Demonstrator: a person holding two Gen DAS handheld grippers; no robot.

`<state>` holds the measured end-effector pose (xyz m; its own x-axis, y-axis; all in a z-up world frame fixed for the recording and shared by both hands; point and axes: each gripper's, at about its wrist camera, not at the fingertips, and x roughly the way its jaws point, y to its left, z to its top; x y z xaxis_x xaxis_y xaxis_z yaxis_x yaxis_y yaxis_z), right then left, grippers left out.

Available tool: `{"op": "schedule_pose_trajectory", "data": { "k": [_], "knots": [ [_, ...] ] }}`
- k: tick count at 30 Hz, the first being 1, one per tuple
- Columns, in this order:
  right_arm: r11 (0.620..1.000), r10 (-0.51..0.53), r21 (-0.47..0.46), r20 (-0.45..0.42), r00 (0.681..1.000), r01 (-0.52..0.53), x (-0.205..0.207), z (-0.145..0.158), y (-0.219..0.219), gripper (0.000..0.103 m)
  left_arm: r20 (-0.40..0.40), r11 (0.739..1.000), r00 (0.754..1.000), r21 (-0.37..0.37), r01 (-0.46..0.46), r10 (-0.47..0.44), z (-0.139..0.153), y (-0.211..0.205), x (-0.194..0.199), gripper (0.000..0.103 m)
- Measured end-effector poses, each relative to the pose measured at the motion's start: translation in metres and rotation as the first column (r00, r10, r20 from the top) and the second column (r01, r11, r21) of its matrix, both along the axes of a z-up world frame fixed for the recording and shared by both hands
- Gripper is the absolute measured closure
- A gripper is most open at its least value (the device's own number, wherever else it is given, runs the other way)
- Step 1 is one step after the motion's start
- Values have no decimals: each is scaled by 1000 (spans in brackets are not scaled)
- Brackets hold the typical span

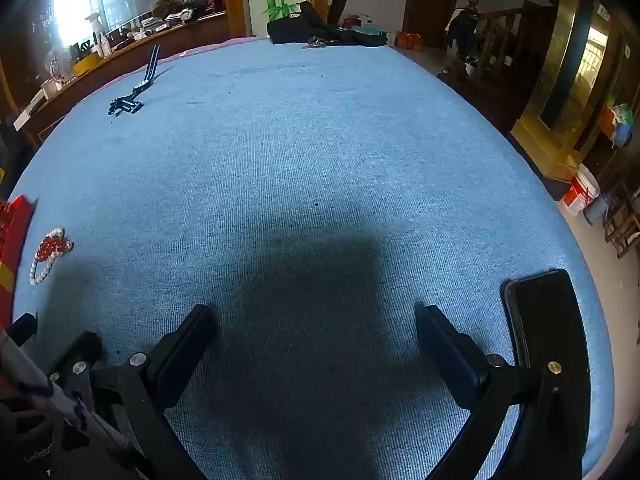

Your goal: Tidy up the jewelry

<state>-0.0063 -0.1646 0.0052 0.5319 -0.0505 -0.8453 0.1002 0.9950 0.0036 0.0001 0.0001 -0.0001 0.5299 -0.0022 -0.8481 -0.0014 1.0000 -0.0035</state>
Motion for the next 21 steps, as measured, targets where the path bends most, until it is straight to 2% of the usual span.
{"op": "schedule_pose_trajectory", "data": {
  "k": [21],
  "knots": [
    [999, -1, 53, 20, 1000, 0, -9, 9, -6, 0, 1, 1000, 1000, 3, 0, 0, 0, 0, 0, 0]
  ]
}}
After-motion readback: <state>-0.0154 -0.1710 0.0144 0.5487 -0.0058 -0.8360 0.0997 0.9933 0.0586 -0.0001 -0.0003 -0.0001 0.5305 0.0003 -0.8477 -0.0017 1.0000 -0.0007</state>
